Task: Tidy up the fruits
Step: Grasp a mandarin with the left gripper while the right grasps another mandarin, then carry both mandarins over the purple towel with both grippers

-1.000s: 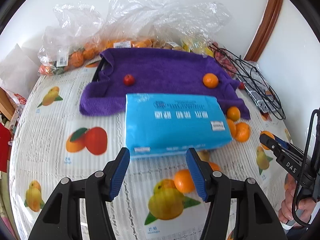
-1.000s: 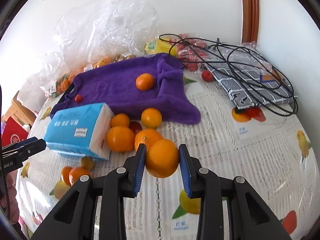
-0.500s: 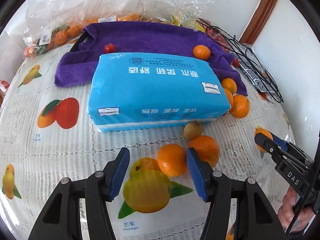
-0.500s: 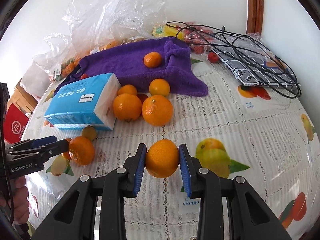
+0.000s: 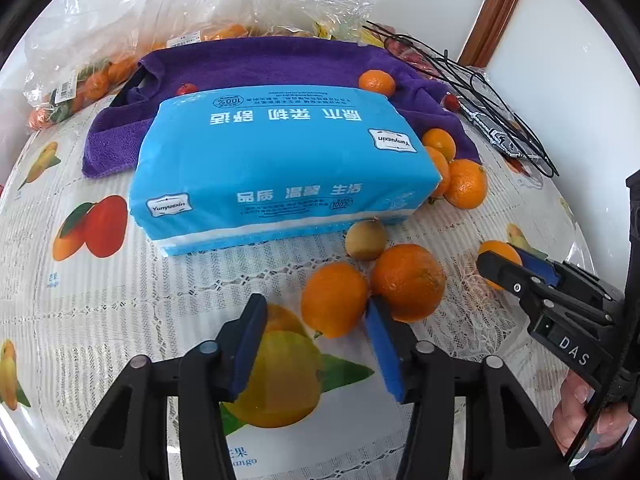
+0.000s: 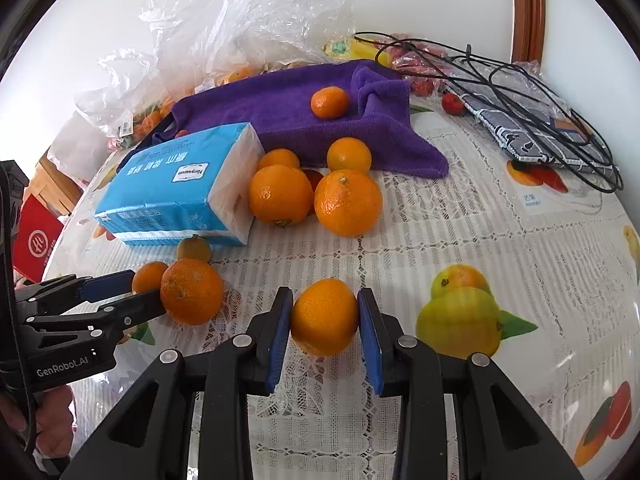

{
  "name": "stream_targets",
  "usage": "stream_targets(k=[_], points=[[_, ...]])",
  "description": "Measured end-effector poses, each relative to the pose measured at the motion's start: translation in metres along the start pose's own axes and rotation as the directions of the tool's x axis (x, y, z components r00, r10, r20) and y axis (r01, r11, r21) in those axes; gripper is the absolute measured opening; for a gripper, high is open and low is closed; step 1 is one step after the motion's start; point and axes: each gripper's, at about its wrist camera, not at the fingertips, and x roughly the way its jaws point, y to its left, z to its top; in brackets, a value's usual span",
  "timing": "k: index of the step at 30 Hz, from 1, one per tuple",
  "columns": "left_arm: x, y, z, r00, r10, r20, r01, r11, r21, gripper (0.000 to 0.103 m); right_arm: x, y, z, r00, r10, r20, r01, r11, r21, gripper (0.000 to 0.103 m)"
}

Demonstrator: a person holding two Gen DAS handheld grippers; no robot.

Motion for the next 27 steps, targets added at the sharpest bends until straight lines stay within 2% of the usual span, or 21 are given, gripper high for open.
stream_targets(k=[3,5,10,18,23,27], points=[[0.001,0.001,0.003,1.000,-0.014,0.005,0.014,1.000,-0.007,0.039,0.000,0.002,-0.002,1.000,-0.003,0.008,0.003,1.000,-0.016,0.033],[0.003,0.000,0.005,1.000,-0.010,0.008,0.010,1.000,0.000,0.031,0.001,0.003,-0.003,1.000,0.001,0.013,0.000,1.000,-0.020,0.033],[0.005,-0.004,0.006,1.000,0.005,0.014,-0.005,1.000,0.027,0.031,0.003,0.000,-0.006,1.000,0.007,0.019,-0.006,1.000,-0.011,0.033],[0.001,0.005,0.005,1.000,0.014,0.014,-0.014,1.000,0.003,0.031,0.002,0.004,-0.009,0.999,-0.011,0.032,0.012,0.999,-0.044,0.033],[-0.001,0.010,0.001,1.000,0.023,0.017,-0.023,1.000,-0.014,0.031,0.002,0.009,-0.015,0.996,-0.053,0.073,0.057,0.997,-0.051,0.033],[-0.006,0.012,-0.002,0.999,0.020,0.026,-0.019,1.000,-0.019,0.031,0.001,0.009,-0.015,0.995,-0.069,0.073,0.071,0.997,-0.030,0.033]])
